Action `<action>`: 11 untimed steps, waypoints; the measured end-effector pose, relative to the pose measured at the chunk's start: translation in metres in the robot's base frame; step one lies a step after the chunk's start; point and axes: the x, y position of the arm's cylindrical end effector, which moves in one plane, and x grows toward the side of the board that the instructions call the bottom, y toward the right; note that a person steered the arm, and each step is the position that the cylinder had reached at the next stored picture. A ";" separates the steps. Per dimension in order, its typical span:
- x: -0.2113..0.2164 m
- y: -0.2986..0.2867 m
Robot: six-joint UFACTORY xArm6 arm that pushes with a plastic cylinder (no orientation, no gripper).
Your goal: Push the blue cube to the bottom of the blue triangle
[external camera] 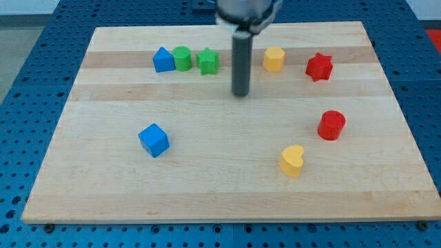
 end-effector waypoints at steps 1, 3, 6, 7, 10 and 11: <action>0.050 -0.036; 0.156 -0.092; 0.013 -0.209; 0.012 -0.214; 0.168 -0.214; 0.168 -0.188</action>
